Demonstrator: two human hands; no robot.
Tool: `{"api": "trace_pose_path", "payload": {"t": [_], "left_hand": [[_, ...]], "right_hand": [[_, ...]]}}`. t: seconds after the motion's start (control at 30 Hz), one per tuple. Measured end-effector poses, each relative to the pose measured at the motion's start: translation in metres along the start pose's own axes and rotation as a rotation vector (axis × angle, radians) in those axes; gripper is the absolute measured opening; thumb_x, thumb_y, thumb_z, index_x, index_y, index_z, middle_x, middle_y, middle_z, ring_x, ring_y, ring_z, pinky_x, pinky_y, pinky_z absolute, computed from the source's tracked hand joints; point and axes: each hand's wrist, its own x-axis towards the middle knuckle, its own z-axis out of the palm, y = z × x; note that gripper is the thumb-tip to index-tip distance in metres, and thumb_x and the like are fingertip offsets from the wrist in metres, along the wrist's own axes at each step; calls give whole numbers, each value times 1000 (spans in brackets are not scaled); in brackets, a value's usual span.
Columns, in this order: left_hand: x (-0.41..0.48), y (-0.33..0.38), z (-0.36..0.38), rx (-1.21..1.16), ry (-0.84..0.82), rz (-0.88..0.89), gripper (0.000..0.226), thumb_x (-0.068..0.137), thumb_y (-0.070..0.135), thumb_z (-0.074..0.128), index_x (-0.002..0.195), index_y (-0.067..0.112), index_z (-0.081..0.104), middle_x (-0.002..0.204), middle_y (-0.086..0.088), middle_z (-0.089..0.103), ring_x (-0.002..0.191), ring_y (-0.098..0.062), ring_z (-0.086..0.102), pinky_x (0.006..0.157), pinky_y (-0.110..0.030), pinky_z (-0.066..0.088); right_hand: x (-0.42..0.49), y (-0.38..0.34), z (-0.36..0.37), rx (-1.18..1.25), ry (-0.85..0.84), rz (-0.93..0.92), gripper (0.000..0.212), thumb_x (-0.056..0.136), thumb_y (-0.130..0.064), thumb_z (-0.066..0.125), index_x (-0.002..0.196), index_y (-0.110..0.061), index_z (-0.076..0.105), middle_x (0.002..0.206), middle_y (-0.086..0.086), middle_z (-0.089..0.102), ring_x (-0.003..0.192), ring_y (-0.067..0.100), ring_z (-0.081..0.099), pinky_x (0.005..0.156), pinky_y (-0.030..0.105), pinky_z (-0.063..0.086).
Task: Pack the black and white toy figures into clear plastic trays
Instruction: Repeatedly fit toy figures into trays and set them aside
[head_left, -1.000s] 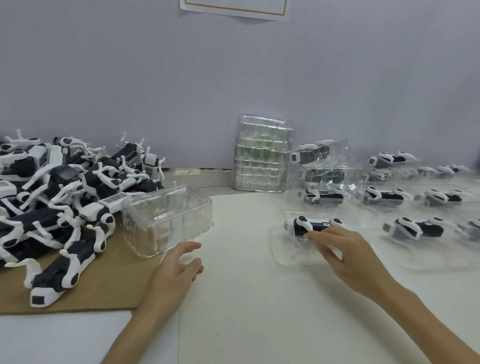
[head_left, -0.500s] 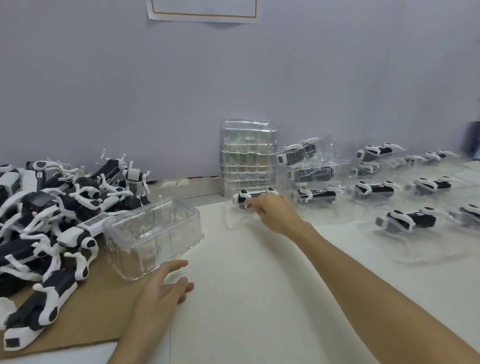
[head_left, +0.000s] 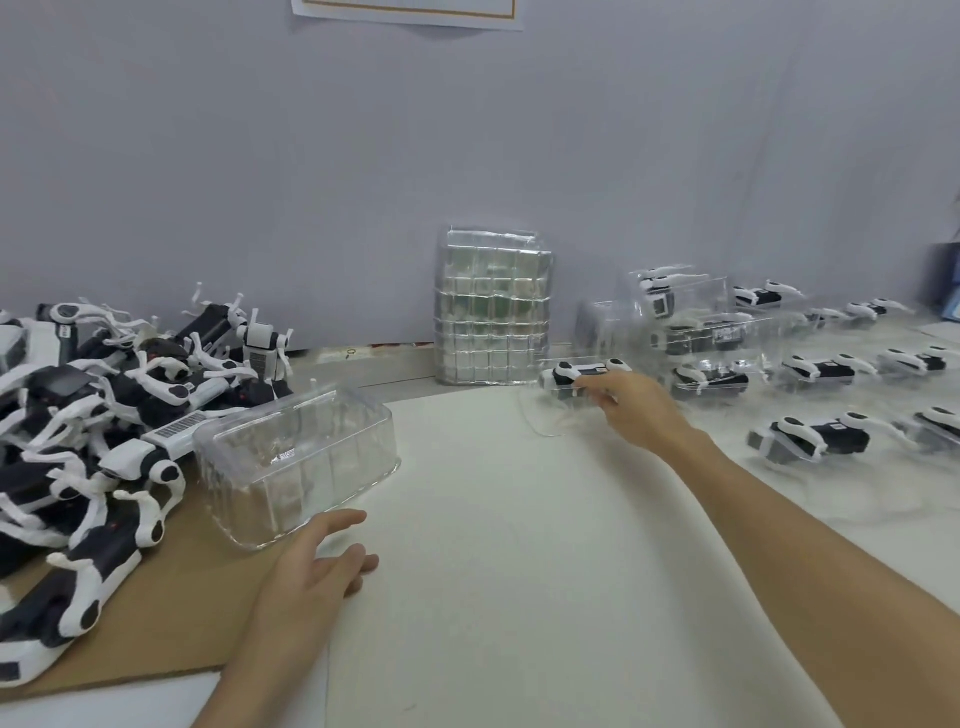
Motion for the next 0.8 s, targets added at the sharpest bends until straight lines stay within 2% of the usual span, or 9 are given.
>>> {"api": "trace_pose_path", "payload": {"t": [0.13, 0.2, 0.27, 0.33, 0.43, 0.5, 0.6, 0.7, 0.8], "left_hand": [[0, -1, 1, -5, 5, -7, 28, 97, 12, 58, 107, 36, 66, 85, 7, 77, 91, -15, 71, 92, -35, 50], [1, 0, 1, -2, 9, -3, 28, 96, 11, 58, 107, 36, 66, 85, 7, 77, 89, -14, 71, 91, -35, 51], [2, 0, 1, 4, 10, 4, 29, 96, 10, 58, 106, 36, 66, 84, 7, 77, 88, -13, 71, 92, -36, 51], [3, -1, 2, 8, 10, 6, 29, 96, 11, 59, 105, 37, 66, 84, 6, 77, 87, -16, 71, 90, -35, 51], [3, -2, 1, -2, 11, 5, 29, 96, 11, 58, 104, 38, 66, 84, 6, 77, 86, -13, 71, 83, -29, 50], [2, -3, 0, -12, 12, 7, 30, 97, 10, 58, 103, 38, 67, 85, 5, 77, 84, -8, 71, 80, -26, 49], [3, -3, -1, -18, 13, 3, 30, 97, 11, 58, 102, 39, 67, 85, 4, 77, 81, -7, 71, 79, -25, 49], [3, -3, 0, -19, 6, 15, 29, 97, 10, 58, 104, 37, 66, 86, 1, 77, 85, -9, 72, 80, -26, 49], [2, -2, 0, -30, 7, 37, 29, 97, 7, 57, 104, 33, 67, 92, -6, 75, 81, -1, 71, 70, -14, 48]], "right_hand": [[-3, 16, -8, -76, 38, 65, 45, 94, -3, 48, 121, -31, 70, 103, 8, 67, 97, 33, 62, 81, 42, 51], [-3, 15, -8, -138, 65, 122, 45, 92, -2, 48, 122, -29, 69, 109, 8, 67, 107, 31, 59, 95, 41, 44], [-4, 3, -2, -262, 127, 131, 47, 89, -3, 51, 130, -22, 63, 129, 11, 61, 127, 29, 49, 111, 44, 27], [-7, -20, 8, -315, 180, -8, 56, 87, -5, 54, 141, -19, 51, 149, 12, 45, 141, 28, 36, 115, 44, 20], [-7, -43, 25, -491, 39, -244, 57, 93, -20, 51, 149, -19, 38, 159, 6, 29, 146, 24, 26, 118, 44, 16], [-4, -40, 28, -657, -23, -206, 53, 97, -27, 45, 148, -14, 34, 155, 4, 31, 141, 24, 33, 114, 42, 21], [-6, -25, 24, -755, -54, -136, 53, 97, -29, 43, 146, -10, 33, 151, 2, 33, 131, 25, 40, 105, 40, 30], [-11, -5, 17, -799, -78, -87, 58, 96, -29, 44, 149, -10, 29, 154, 2, 28, 135, 25, 37, 108, 40, 30], [-16, 17, 4, -858, -114, -1, 63, 97, -32, 43, 152, -9, 23, 157, 3, 24, 144, 27, 27, 112, 42, 27]]}}
